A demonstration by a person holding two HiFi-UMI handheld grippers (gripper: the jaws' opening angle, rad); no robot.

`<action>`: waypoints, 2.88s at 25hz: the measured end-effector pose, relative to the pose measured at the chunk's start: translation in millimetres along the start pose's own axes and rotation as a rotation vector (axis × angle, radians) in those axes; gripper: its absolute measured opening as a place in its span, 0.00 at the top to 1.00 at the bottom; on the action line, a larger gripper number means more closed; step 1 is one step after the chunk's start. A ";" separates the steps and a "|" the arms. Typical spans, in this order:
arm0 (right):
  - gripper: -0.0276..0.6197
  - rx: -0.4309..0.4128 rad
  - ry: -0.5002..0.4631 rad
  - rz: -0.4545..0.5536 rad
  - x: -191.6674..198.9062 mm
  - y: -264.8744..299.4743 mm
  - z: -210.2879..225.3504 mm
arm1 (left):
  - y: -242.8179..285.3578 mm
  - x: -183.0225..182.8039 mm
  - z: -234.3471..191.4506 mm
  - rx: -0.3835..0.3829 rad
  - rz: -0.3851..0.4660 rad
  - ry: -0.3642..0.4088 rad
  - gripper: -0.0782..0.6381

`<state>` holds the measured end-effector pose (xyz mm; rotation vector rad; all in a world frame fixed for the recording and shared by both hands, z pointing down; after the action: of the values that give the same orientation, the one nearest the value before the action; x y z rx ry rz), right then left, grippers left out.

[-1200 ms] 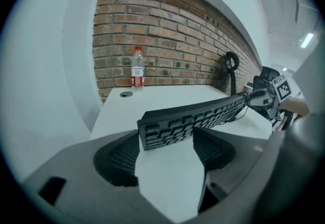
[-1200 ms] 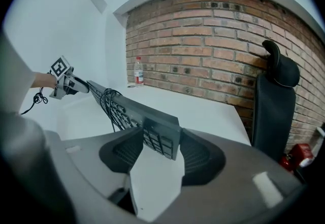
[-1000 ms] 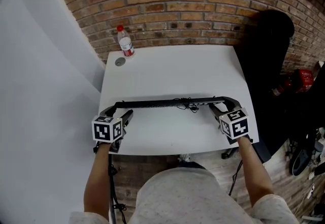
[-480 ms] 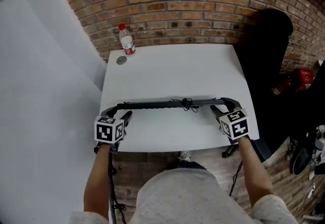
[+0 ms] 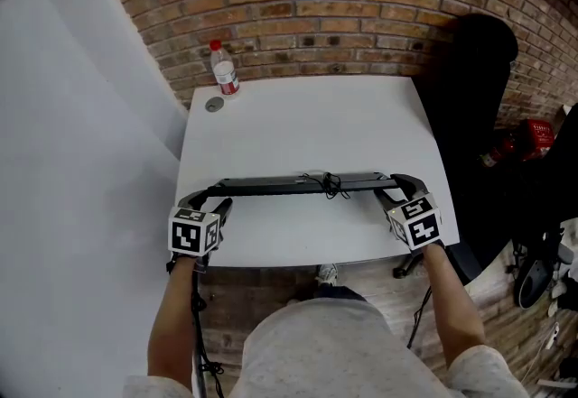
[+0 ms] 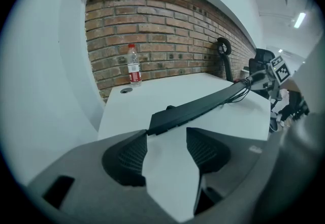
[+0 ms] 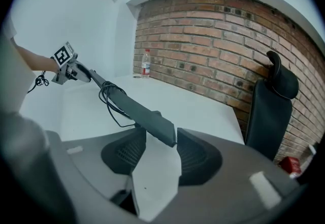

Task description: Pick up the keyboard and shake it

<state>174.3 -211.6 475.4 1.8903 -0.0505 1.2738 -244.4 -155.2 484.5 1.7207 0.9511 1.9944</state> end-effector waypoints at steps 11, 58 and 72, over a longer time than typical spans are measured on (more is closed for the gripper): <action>0.68 0.030 -0.115 -0.034 10.9 -5.1 -15.6 | -2.4 13.8 1.5 0.014 -0.020 0.040 0.55; 0.63 0.140 -0.719 -0.294 70.7 -5.8 -57.7 | -2.5 76.7 36.0 0.126 -0.184 0.242 0.44; 0.64 0.142 -0.490 -0.229 57.9 -44.7 -83.2 | -25.2 64.5 51.4 0.129 -0.047 0.119 0.44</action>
<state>160.4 -105.6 504.8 2.2209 0.0015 0.6576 -212.7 -82.0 517.2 1.6435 1.1729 2.0645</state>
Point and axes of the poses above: the fingertips, and each gripper's own axes: y forward along the fingers, z to its right, x out of its underside, the point moved 6 cm from there along -y, backward along the fingers, and after that the axes turned 2 degrees about -x, right-handed, at the moved point
